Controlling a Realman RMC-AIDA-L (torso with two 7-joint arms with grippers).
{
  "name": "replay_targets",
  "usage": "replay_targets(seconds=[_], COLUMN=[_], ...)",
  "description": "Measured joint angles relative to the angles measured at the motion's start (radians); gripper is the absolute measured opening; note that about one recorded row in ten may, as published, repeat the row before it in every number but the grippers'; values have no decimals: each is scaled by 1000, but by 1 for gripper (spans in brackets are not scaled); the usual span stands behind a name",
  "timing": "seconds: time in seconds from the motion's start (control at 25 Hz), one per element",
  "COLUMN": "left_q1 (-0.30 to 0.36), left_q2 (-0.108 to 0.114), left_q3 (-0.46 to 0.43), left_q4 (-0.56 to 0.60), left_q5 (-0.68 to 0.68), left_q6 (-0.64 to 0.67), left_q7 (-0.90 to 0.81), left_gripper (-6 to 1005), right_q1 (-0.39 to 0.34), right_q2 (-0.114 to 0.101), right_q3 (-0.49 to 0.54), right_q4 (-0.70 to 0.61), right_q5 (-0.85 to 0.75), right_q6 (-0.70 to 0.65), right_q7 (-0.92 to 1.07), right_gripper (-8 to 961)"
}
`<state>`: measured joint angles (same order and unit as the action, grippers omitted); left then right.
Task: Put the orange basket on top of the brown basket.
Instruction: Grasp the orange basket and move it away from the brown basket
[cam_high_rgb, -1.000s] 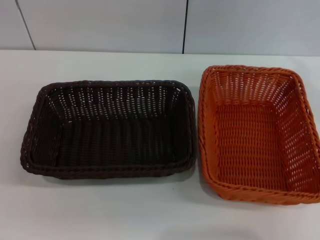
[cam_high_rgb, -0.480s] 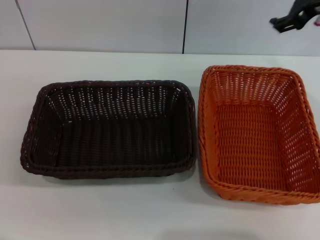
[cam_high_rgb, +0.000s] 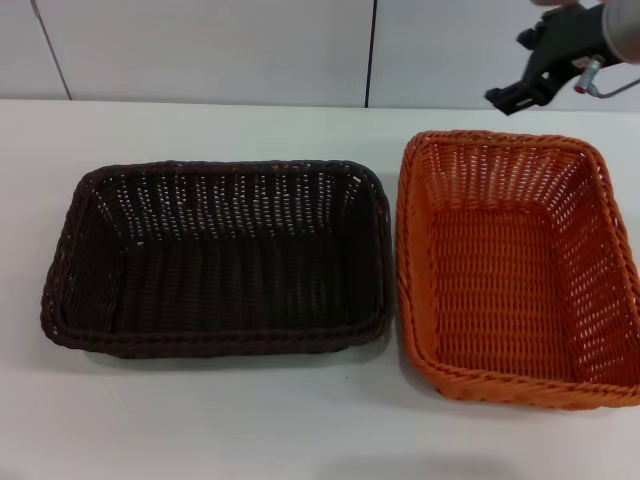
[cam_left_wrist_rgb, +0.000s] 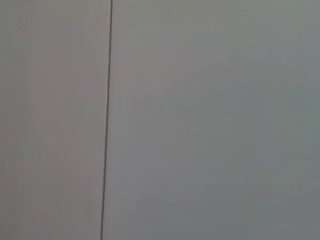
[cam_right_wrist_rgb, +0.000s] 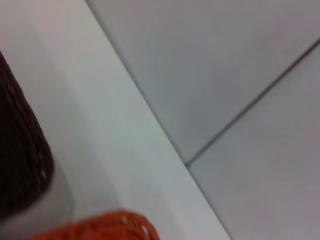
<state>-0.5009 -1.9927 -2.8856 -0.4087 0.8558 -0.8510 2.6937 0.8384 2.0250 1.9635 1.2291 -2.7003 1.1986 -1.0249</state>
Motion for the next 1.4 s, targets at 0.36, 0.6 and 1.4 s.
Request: replay_targets(seconds=[0.36, 0.6, 1.4], left_q1=[6, 10, 3], left_q2=[4, 9, 19], left_q3=[0, 0, 0], left_q4=[5, 7, 8], left_q5=[0, 0, 0], left_q6=[3, 21, 55], left_q7=[9, 18, 24], left_gripper=[619, 618, 614], right_q1=[-7, -20, -26], right_q2=[15, 18, 10], right_q3=[-12, -44, -231], right_q4=[53, 116, 263], right_q5=[170, 286, 430], right_q6=[174, 297, 583], right_q7=[62, 96, 223], right_gripper=[761, 753, 725])
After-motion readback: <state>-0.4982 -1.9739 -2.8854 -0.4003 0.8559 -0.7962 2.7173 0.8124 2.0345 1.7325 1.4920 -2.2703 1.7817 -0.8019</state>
